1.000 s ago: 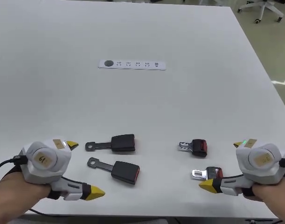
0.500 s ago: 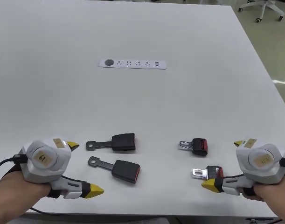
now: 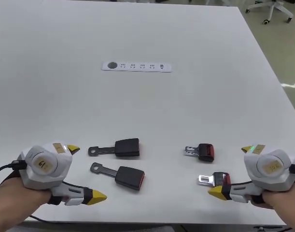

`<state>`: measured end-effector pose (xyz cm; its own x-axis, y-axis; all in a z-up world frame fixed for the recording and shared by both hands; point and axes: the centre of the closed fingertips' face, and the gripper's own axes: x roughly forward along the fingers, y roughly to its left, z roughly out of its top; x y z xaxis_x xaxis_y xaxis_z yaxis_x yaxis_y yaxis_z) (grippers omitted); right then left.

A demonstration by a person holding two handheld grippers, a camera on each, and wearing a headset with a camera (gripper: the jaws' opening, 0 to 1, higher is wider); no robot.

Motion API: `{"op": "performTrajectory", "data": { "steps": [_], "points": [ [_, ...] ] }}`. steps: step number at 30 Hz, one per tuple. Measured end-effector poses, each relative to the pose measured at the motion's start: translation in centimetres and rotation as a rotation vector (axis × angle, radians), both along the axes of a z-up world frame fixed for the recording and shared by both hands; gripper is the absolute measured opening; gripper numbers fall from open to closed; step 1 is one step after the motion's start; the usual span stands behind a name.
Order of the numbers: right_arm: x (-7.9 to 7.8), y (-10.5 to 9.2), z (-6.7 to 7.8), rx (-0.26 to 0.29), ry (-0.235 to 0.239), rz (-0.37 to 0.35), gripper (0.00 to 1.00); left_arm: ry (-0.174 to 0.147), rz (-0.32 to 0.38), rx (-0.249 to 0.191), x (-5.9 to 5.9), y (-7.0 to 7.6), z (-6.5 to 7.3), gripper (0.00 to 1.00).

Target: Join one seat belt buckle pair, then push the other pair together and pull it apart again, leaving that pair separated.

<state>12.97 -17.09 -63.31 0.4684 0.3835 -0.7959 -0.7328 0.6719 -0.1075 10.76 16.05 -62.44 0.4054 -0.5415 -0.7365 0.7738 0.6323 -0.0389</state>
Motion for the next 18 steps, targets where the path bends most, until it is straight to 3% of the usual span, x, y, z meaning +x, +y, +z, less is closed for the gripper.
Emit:
{"op": "performTrajectory", "data": {
  "steps": [11,14,15,18],
  "points": [
    [0.00,0.38,0.17,-0.002,0.001,0.024,0.92,0.002,-0.018,-0.002,-0.18,-0.30,0.08,0.91],
    [-0.02,0.50,0.09,0.002,0.002,0.030,0.89,-0.016,-0.055,-0.012,-0.29,-0.69,0.31,0.84],
    [-0.03,0.58,0.08,0.005,0.002,0.033,0.88,-0.042,-0.074,-0.019,-0.09,-0.85,0.58,0.82],
    [-0.13,0.76,0.10,0.010,0.004,0.047,0.85,-0.038,-0.069,-0.021,0.06,-0.96,0.55,0.79]
  ]
}}
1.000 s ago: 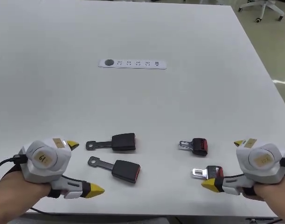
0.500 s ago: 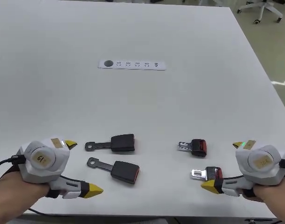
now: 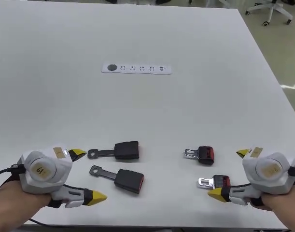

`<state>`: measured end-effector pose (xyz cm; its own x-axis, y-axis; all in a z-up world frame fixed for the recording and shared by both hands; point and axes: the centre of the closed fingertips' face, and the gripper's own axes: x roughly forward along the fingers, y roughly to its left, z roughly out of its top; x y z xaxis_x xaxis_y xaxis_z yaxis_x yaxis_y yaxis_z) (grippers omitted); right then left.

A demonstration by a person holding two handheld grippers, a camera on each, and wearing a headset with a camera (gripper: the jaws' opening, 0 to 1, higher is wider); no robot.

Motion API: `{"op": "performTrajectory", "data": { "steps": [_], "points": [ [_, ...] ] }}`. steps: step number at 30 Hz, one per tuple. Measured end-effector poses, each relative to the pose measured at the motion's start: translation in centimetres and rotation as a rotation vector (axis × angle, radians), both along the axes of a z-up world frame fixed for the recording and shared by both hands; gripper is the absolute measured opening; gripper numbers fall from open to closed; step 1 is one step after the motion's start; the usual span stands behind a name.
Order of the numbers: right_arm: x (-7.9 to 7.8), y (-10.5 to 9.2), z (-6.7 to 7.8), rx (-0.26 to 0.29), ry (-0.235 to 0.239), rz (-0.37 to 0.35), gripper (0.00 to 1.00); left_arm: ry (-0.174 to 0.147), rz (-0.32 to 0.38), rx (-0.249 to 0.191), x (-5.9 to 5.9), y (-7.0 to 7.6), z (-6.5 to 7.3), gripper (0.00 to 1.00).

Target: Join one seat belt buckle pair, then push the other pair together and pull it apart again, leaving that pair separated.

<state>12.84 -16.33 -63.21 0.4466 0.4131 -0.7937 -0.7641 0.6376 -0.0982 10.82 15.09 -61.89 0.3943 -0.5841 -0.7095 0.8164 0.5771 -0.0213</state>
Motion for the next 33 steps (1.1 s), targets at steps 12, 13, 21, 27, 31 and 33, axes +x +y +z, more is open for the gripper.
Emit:
{"op": "performTrajectory", "data": {
  "steps": [12,13,21,27,31,33],
  "points": [
    [-0.1,0.5,-0.2,0.039,0.012,0.016,0.68,-0.004,-0.054,0.015,0.5,-1.4,-0.2,0.72],
    [-0.1,0.5,-0.2,0.040,0.011,0.017,0.68,-0.005,-0.050,0.013,0.5,-1.4,-0.2,0.72],
    [-0.2,0.2,-0.4,0.017,0.019,0.039,0.67,0.002,-0.073,0.026,-0.2,-2.2,0.0,0.72],
    [-0.1,0.3,-0.1,0.026,0.002,0.020,0.69,-0.008,-0.051,0.019,0.1,-2.1,0.5,0.74],
    [-0.4,0.1,-0.7,-0.008,0.015,0.063,0.65,-0.007,-0.140,0.086,-0.5,-2.4,-0.2,0.73],
    [-0.5,-0.1,-1.0,-0.031,0.023,0.088,0.61,-0.003,-0.192,0.105,-0.7,-2.9,-0.7,0.70]
  ]
}}
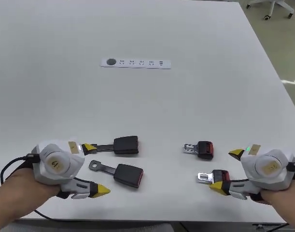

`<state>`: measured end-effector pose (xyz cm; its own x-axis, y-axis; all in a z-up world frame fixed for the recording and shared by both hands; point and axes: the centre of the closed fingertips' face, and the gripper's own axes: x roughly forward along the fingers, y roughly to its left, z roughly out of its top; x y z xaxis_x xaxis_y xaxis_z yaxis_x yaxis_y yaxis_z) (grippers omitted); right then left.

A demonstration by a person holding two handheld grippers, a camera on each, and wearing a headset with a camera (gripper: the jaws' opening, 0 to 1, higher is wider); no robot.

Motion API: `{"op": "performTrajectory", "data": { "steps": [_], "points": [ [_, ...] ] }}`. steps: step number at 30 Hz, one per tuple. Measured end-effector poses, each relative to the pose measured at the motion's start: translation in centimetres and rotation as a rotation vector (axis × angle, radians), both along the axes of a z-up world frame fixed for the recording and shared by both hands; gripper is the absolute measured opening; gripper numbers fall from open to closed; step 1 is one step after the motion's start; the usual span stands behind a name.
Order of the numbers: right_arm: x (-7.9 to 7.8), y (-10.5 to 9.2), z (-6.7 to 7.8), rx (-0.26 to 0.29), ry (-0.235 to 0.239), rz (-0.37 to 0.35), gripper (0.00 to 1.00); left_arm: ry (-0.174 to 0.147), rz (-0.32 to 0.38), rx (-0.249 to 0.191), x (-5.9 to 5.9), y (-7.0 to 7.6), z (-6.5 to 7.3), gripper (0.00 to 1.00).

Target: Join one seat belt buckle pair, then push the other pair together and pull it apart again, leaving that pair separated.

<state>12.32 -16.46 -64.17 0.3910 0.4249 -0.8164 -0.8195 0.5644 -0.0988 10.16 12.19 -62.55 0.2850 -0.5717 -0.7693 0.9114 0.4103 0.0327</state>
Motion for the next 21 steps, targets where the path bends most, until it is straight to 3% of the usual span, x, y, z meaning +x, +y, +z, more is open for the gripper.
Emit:
{"op": "performTrajectory", "data": {
  "steps": [2,5,7,10,16,21],
  "points": [
    [-0.1,0.0,-0.2,-0.003,0.013,0.019,0.56,0.004,-0.043,0.017,0.1,-0.4,-0.3,0.66],
    [-0.6,-0.1,-0.7,-0.030,0.040,0.078,0.51,0.003,-0.136,0.076,0.3,-1.0,-1.3,0.60],
    [-1.4,-0.3,-1.8,-0.057,0.095,0.136,0.44,0.017,-0.181,0.108,0.4,-1.3,-2.2,0.54],
    [-0.8,-0.8,-2.1,-0.105,0.067,0.179,0.43,0.007,-0.247,0.145,0.9,-2.0,-3.2,0.44],
    [-0.2,-1.2,-3.7,-0.130,0.085,0.241,0.43,-0.004,-0.328,0.187,1.4,-3.3,-4.1,0.44],
    [-0.9,-1.5,-4.4,-0.161,0.120,0.303,0.45,-0.006,-0.389,0.225,1.5,-3.9,-5.0,0.44]
  ]
}}
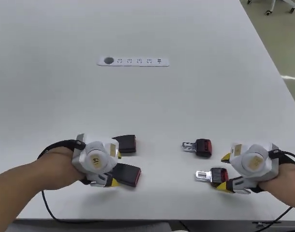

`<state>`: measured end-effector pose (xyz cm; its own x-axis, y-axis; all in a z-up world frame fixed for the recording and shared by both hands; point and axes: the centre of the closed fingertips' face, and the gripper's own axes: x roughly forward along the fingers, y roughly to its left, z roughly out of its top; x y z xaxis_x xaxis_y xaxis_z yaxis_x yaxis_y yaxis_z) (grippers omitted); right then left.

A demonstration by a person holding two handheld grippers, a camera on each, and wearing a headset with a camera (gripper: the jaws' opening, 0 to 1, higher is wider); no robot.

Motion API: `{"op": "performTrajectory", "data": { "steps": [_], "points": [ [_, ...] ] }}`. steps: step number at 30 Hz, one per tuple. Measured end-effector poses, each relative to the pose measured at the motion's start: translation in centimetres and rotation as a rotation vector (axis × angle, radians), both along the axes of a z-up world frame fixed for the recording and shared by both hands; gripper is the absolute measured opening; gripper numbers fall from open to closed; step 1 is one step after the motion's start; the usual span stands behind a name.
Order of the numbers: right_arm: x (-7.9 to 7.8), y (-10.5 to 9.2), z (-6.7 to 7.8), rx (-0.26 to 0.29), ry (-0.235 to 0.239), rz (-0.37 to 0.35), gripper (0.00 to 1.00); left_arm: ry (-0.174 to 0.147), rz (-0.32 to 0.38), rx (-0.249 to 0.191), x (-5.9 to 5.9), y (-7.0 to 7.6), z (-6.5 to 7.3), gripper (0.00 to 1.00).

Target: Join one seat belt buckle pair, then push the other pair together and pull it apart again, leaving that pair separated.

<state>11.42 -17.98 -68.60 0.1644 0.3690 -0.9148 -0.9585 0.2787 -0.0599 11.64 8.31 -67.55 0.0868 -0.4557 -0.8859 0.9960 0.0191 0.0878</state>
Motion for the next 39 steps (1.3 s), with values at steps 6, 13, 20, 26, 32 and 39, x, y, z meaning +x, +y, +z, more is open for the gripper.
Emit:
{"op": "performTrajectory", "data": {
  "steps": [6,13,20,26,32,39],
  "points": [
    [-0.4,0.1,-0.5,-0.026,0.031,0.039,0.40,0.011,-0.024,0.024,0.2,-0.6,-0.9,0.42],
    [0.2,0.8,-1.0,0.006,0.066,0.060,0.34,0.032,-0.017,0.027,0.1,-1.2,-1.9,0.37],
    [0.2,0.9,-1.0,0.022,0.065,0.100,0.33,0.052,-0.006,0.022,0.1,-1.6,-1.5,0.34],
    [0.2,0.9,-1.0,0.011,0.072,0.104,0.33,0.062,-0.005,0.031,0.1,-1.7,-1.5,0.34],
    [-0.1,2.1,-1.0,0.002,0.066,0.103,0.32,0.063,0.038,0.009,0.0,-1.7,-1.5,0.34],
    [-0.1,5.1,-0.9,0.032,0.058,0.105,0.32,0.072,0.031,0.004,0.0,-1.6,-1.6,0.34]
  ]
}}
